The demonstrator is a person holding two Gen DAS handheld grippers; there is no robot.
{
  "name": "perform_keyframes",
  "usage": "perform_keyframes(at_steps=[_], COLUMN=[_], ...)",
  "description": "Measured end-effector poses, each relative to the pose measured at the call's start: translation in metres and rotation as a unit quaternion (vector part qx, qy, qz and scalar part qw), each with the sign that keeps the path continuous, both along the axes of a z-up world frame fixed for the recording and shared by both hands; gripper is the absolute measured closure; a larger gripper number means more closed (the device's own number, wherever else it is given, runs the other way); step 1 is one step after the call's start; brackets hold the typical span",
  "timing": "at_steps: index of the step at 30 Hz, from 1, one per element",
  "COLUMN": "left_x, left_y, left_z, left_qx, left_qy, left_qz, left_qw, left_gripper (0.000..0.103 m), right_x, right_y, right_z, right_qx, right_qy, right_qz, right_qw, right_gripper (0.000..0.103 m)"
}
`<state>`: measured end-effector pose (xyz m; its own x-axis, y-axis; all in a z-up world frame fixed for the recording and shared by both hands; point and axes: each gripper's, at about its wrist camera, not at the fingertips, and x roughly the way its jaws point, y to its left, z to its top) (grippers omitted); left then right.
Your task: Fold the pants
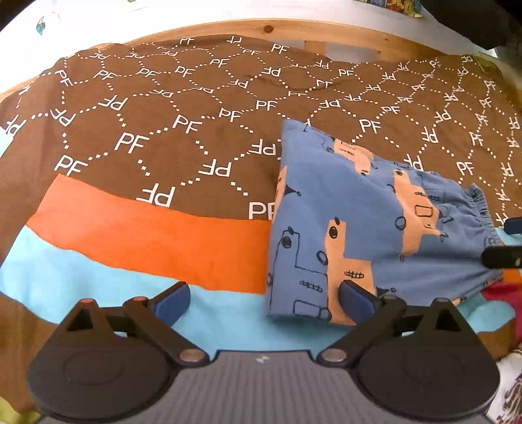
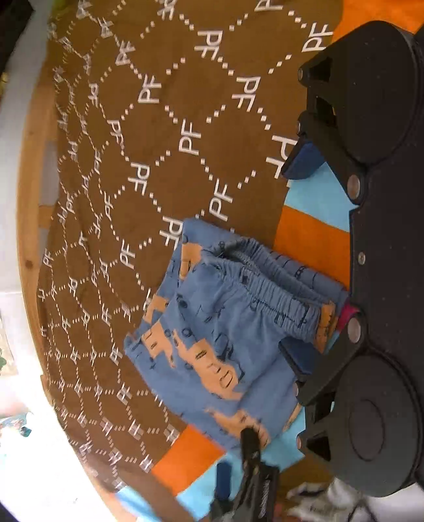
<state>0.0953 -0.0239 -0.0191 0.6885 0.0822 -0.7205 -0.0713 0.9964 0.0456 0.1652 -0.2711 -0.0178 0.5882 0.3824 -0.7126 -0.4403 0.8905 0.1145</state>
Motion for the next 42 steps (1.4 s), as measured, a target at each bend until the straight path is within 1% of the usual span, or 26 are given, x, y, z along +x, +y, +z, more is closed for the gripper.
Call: perform_keyframes(at_steps=[1,2,4,5,7,9,10,11,12,13,14,15,17,18,20,23,26,28,30,33,35,37,38,40,42], left_x=[0.0,0.0,0.0,0.006,0.025,0.049,0.06,0.074,0.081,0.091,0.1,0.107,0.117,0.12,0.124,0.123,0.111,0.104,0.093,0.075,0.068,0.065,0.063,0.056,0.055], left_y=[0.001,0.002,0.001,-0.003,-0.012,-0.024,-0.031,-0.039,-0.045,-0.048,-0.047,-0.043,-0.026,-0.02,-0.014,-0.011,-0.017,-0.021,-0.027,-0.037,-0.04,-0.041,-0.039,-0.031,-0.026], left_z=[0.004,0.011,0.021,0.028,0.034,0.037,0.035,0.028,0.02,0.011,0.002,-0.005,-0.011,-0.011,-0.011,-0.005,0.013,0.022,0.028,0.026,0.018,0.004,-0.003,-0.005,-0.005], left_qx=[-0.003,-0.003,0.003,0.01,0.017,0.023,0.036,0.066,0.093,0.122,0.144,0.147,0.105,0.091,0.094,0.102,0.098,0.089,0.078,0.07,0.07,0.079,0.079,0.054,0.033], left_qy=[0.001,-0.007,-0.038,-0.056,-0.07,-0.08,-0.083,-0.081,-0.079,-0.077,-0.074,-0.073,-0.071,-0.068,-0.068,-0.068,-0.09,-0.094,-0.092,-0.075,-0.058,-0.03,-0.018,-0.025,-0.018], left_qz=[-0.001,-0.003,-0.012,-0.025,-0.051,-0.082,-0.097,-0.106,-0.106,-0.102,-0.092,-0.08,-0.055,-0.043,-0.033,-0.033,-0.022,-0.029,-0.039,-0.058,-0.06,-0.057,-0.05,-0.037,-0.023], left_qw=[1.0,1.0,0.9992,0.9981,0.9961,0.9931,0.9912,0.9888,0.9868,0.9842,0.9825,0.9832,0.9904,0.9925,0.9928,0.9919,0.9908,0.9911,0.9919,0.9931,0.9941,0.9948,0.9954,0.9975,0.999], left_gripper=[0.004,0.004,0.003,0.003,0.002,0.002,0.002,0.002,0.004,0.006,0.007,0.004,0.0,0.0,0.0,0.0,0.002,0.002,0.002,0.0,0.0,0.001,0.0,0.0,0.0], right_x=[-0.001,-0.005,-0.006,-0.005,-0.002,0.005,0.009,0.011,0.012,0.011,0.012,0.014,0.02,0.023,0.025,0.021,0.013,0.009,0.003,-0.003,-0.001,0.002,0.003,0.002,0.002], right_y=[-0.002,-0.003,-0.002,0.001,0.012,0.026,0.031,0.037,0.04,0.039,0.036,0.031,0.02,0.017,0.014,0.012,0.014,0.016,0.023,0.036,0.042,0.045,0.046,0.042,0.04], right_z=[0.007,0.016,0.027,0.027,0.022,0.01,0.004,-0.005,-0.013,-0.02,-0.022,-0.022,-0.021,-0.022,-0.026,-0.02,-0.006,0.002,0.008,0.008,0.005,-0.003,-0.008,-0.012,-0.008], right_qx=[0.009,0.014,0.029,0.036,0.029,-0.006,-0.025,-0.059,-0.092,-0.117,-0.129,-0.131,-0.115,-0.109,-0.103,-0.09,-0.058,-0.047,-0.04,-0.054,-0.073,-0.1,-0.114,-0.109,-0.097], right_qy=[-0.011,-0.029,-0.064,-0.081,-0.12,-0.151,-0.16,-0.166,-0.175,-0.191,-0.204,-0.206,-0.202,-0.193,-0.182,-0.184,-0.191,-0.197,-0.197,-0.195,-0.173,-0.15,-0.148,-0.144,-0.136], right_qz=[0.004,0.0,-0.015,-0.024,-0.048,-0.054,-0.05,-0.046,-0.048,-0.055,-0.067,-0.075,-0.08,-0.08,-0.081,-0.076,-0.083,-0.085,-0.065,-0.022,0.001,0.008,0.008,0.008,-0.001], right_qw=[1.0,0.999,0.997,0.996,0.991,0.987,0.986,0.983,0.979,0.973,0.968,0.967,0.969,0.972,0.975,0.976,0.976,0.976,0.977,0.979,0.982,0.984,0.982,0.984,0.986], right_gripper=[0.001,0.001,0.001,0.001,0.001,0.001,0.001,0.001,0.001,0.001,0.001,0.001,0.001,0.001,0.001,0.001,0.001,0.001,0.001,0.001,0.001,0.001,0.001,0.001,0.001])
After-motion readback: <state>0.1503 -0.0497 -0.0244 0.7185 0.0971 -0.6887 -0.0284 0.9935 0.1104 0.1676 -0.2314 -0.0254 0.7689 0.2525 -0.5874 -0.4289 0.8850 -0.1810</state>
